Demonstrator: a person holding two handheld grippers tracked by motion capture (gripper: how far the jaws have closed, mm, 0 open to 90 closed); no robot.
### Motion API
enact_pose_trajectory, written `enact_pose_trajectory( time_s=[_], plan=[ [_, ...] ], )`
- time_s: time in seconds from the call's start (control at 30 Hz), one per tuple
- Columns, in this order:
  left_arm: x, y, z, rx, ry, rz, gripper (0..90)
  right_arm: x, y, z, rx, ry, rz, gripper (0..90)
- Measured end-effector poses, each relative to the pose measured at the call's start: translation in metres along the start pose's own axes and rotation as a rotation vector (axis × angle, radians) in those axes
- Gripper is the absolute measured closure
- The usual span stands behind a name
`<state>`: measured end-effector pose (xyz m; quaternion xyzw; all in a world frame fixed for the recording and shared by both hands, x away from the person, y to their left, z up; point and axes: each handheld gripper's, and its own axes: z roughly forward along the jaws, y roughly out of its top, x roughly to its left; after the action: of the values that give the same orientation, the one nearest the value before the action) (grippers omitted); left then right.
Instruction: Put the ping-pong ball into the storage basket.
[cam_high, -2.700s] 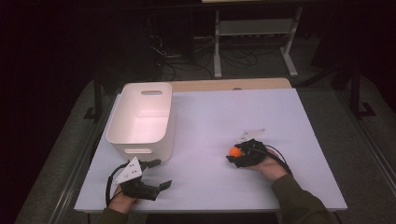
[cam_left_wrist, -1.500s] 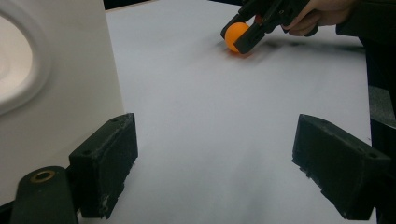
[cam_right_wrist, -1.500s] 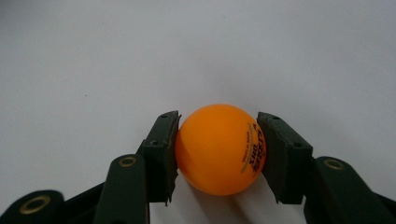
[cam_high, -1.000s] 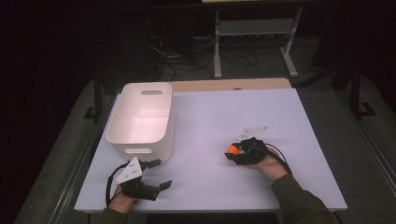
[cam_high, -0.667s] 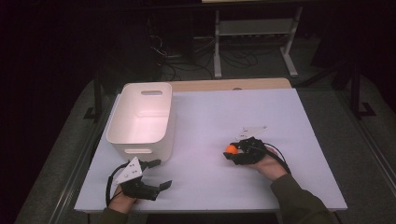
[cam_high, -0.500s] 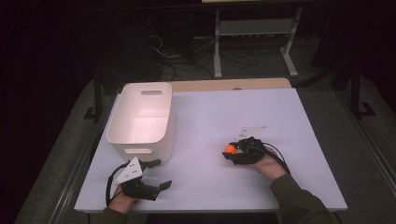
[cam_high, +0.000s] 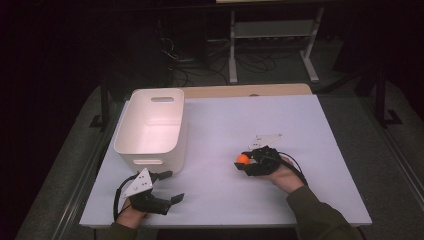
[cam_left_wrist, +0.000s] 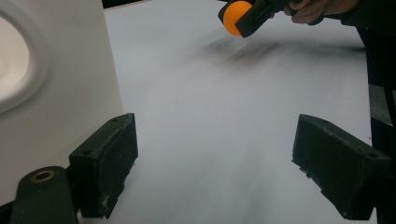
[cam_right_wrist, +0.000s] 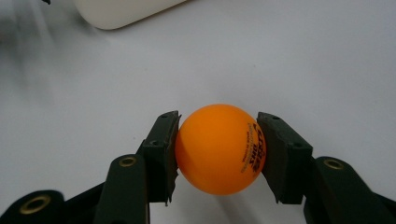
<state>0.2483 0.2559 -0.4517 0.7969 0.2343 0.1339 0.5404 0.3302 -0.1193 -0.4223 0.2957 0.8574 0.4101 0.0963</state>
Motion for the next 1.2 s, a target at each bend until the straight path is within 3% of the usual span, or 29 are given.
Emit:
enact_pose_trajectory(
  time_s=[1.2],
  plan=[
    [-0.001, 0.0, 0.0, -0.003, 0.005, 0.002, 14.0, 0.008, 0.022, 0.011, -0.025, 0.027, -0.016, 49.3]
  ],
)
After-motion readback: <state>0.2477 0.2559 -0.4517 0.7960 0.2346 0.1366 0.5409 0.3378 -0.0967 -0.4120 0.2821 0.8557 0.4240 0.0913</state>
